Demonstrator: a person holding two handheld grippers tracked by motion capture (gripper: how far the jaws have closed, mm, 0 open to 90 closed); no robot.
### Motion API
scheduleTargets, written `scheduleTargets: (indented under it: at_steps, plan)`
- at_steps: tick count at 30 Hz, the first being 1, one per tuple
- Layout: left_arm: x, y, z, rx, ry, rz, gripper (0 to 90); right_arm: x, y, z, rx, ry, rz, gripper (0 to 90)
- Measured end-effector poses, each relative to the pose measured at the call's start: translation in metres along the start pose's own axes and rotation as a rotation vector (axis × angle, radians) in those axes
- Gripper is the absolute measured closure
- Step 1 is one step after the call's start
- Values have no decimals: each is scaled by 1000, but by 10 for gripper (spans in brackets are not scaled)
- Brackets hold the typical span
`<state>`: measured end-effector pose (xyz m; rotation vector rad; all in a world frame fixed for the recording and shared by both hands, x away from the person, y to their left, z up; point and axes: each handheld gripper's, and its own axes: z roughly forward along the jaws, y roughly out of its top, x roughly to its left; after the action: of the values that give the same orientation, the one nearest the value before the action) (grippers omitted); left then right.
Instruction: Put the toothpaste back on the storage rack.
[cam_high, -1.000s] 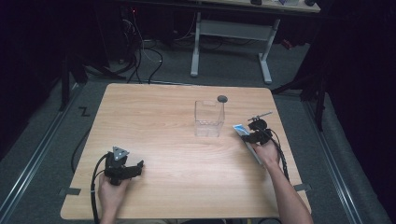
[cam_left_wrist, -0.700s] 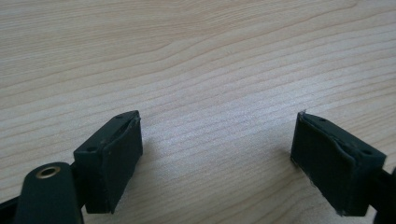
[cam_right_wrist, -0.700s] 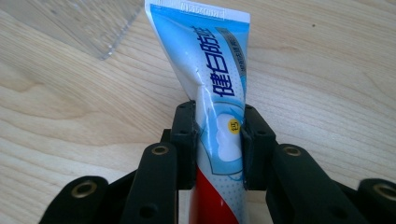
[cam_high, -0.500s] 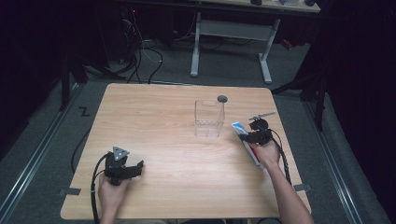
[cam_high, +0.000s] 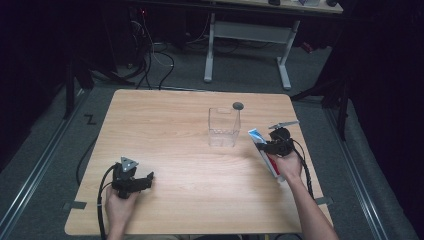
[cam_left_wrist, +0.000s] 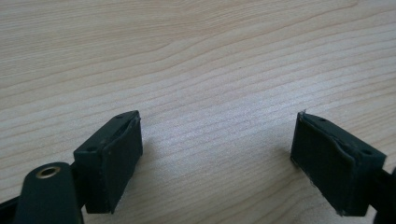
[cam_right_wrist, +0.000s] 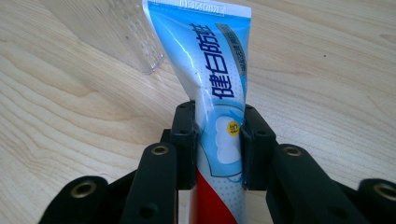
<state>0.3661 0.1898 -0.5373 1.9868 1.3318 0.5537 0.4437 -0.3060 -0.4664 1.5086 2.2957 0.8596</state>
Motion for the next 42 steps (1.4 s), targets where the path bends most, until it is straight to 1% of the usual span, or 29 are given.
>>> scheduleTargets:
  at_steps: [3, 7, 13, 27, 32, 42]
  plan:
    - [0, 0, 0, 0, 1, 0, 171, 1, 0, -2, -6, 0, -2, 711]
    - [0, 0, 0, 0, 1, 2, 172, 3, 1, -5, -20, 14, 5, 710]
    - [0, 0, 0, 0, 2, 4, 171, 7, 1, -6, -27, 21, 0, 710]
    - [0, 0, 0, 0, 2, 4, 171, 18, 2, -10, -55, 40, -25, 710]
    - [0, 0, 0, 0, 2, 4, 171, 22, 2, -14, -78, 47, -35, 710]
    - [0, 0, 0, 0, 2, 3, 171, 24, 3, -20, -106, 63, -37, 709]
